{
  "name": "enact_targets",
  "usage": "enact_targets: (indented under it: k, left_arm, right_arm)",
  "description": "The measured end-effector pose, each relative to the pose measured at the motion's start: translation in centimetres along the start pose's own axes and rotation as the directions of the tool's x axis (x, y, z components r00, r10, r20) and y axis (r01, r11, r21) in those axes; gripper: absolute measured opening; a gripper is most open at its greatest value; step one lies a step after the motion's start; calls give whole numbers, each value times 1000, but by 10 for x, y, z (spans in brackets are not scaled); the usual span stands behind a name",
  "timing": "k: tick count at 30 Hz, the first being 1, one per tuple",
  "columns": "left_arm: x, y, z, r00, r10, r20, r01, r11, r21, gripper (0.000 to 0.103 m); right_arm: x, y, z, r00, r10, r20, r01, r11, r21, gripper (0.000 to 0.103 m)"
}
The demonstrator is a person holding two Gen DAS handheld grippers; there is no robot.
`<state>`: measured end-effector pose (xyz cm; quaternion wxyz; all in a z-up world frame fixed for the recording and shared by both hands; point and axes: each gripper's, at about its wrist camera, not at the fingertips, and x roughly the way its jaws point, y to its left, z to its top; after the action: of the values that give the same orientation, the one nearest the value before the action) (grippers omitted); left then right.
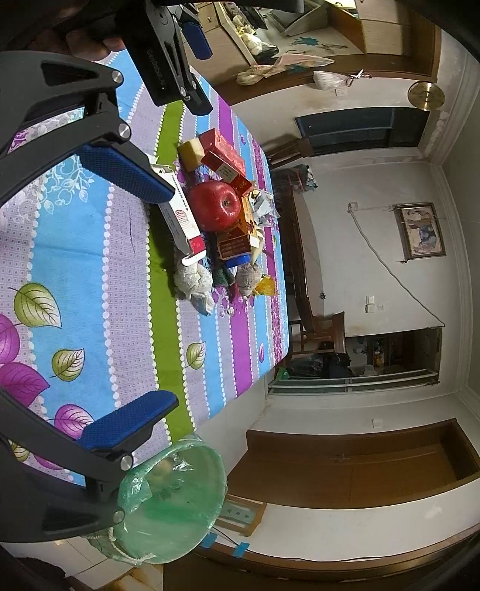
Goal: Collect trash
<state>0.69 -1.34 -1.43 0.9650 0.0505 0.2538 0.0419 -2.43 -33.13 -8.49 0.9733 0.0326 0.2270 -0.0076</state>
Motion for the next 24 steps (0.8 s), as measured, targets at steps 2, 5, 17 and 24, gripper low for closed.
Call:
enact_targets:
  k: [2, 5, 17, 24]
  left_arm:
    - [1, -1, 0, 1000, -1, -2, 1, 1000, 2, 96]
    - [1, -2, 0, 1000, 0, -5, 0, 1000, 6, 96]
    - [4, -2, -3, 1000, 2, -16, -2, 1000, 11, 96]
    - [5, -2, -4, 1000, 4, -17, -4, 1000, 12, 96]
  right_arm:
    - [2, 1, -1, 1000, 2, -5, -2, 1000, -1, 98]
    - [5, 1, -2, 1000, 4, -15, -4, 1000, -7, 98]
    - [11, 2, -5, 999, 4, -39, -4, 1000, -17, 98]
    - [13, 2, -6, 999, 4, -49, -5, 1000, -19, 98]
